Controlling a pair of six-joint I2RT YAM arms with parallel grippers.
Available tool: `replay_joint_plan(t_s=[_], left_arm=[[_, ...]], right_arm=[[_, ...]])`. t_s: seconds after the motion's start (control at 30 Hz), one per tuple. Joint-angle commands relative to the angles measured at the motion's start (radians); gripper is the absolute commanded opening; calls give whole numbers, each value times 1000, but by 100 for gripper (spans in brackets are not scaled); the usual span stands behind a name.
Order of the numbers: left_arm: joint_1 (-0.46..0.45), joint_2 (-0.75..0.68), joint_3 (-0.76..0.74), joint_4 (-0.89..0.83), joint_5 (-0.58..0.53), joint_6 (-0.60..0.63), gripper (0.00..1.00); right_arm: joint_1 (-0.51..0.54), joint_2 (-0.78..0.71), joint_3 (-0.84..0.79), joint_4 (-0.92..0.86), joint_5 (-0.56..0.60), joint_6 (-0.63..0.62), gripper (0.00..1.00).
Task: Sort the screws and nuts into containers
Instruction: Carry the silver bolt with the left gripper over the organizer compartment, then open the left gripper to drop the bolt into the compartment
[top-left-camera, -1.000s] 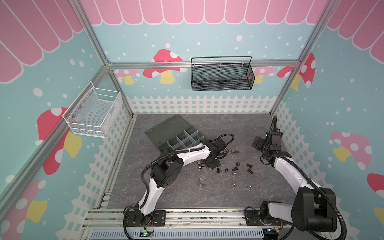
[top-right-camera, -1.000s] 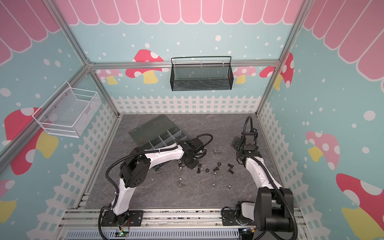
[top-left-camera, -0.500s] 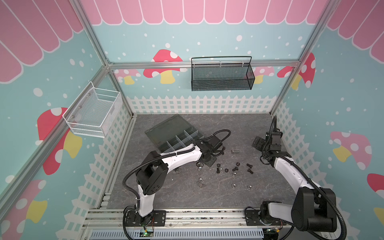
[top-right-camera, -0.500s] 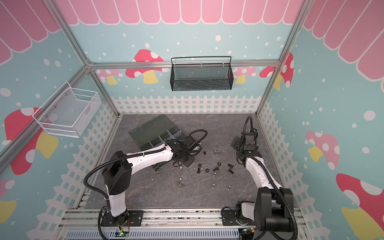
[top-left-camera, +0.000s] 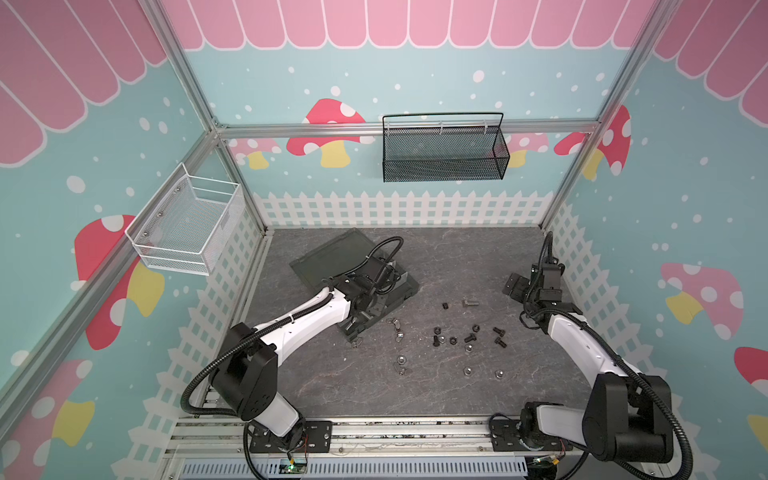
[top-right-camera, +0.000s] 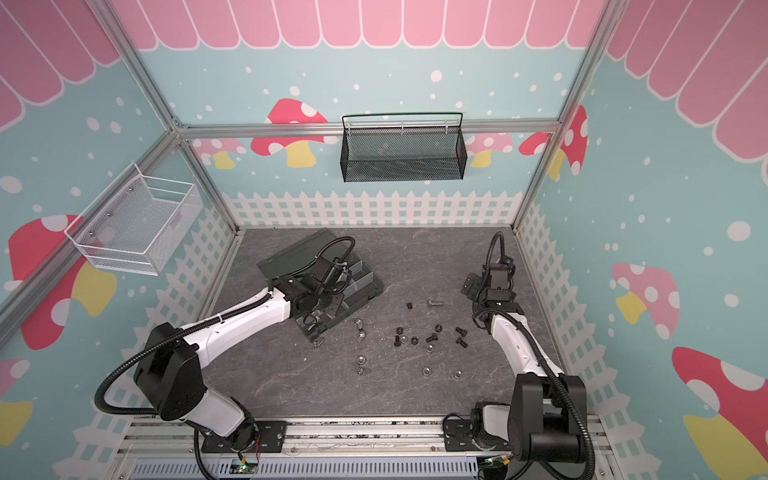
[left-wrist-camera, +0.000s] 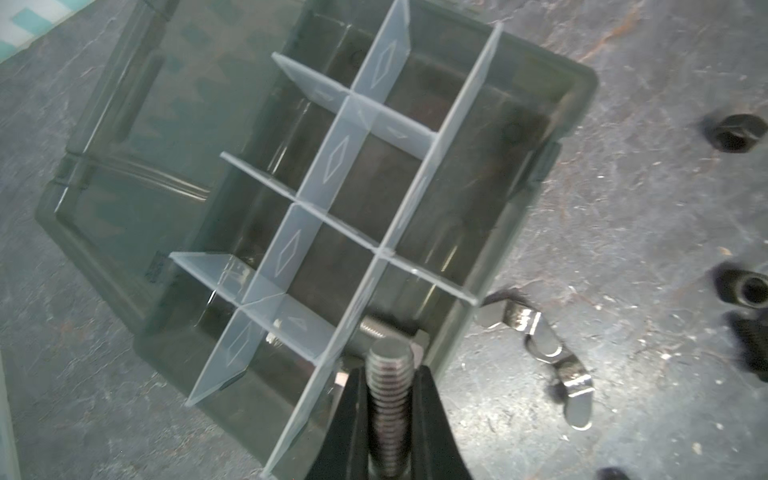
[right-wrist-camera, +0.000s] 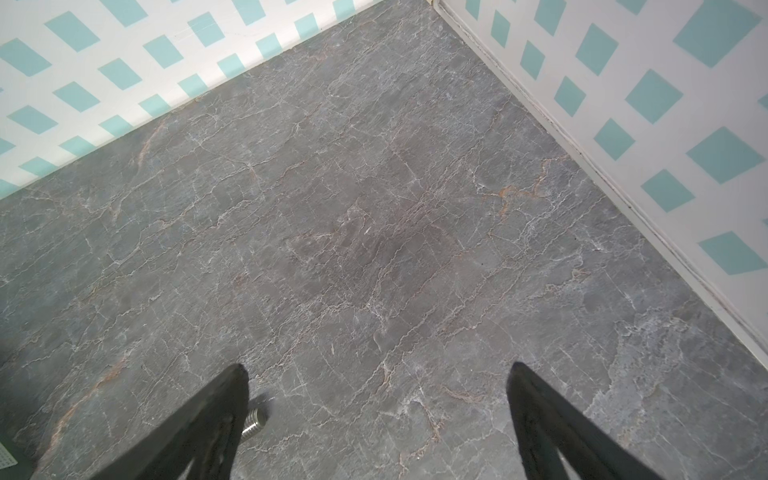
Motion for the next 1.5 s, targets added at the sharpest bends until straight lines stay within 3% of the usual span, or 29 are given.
replay_joint_plan(t_s=[0.0,0.8,1.47], left_arm=[[17,-33,-33,34,-28,23,0],[45,85,-75,73,12,101,0],[43,95,-90,68,48,84,21]], right_arm=[[6,8,17,-8,-6,16,98],[6,2,6,-8,1,21,98],[6,5,7,-8,5,22,98]])
